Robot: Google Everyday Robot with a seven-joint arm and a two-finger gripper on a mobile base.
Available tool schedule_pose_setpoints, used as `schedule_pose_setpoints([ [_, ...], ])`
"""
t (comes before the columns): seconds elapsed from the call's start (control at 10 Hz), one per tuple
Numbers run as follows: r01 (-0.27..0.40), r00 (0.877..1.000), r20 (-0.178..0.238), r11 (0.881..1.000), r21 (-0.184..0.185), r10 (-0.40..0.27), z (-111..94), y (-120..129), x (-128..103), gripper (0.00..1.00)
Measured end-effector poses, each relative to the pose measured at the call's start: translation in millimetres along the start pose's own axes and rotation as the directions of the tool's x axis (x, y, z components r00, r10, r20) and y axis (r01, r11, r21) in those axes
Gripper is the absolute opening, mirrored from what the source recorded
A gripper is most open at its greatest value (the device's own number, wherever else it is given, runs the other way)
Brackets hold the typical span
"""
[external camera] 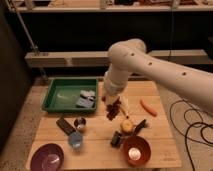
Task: Place grapes in table surface
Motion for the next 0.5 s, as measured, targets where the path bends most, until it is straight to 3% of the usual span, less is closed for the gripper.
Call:
schedule_pose_setpoints([
  [0.2, -0.070, 0.997, -0.020, 0.997, 0.035, 0.071, -31.5, 6.7, 30.0, 0.00],
  [0.5, -0.045, 0.999, -0.014, 0.999, 0.021, 0.045, -18.8, 3.7, 18.7, 0.00],
])
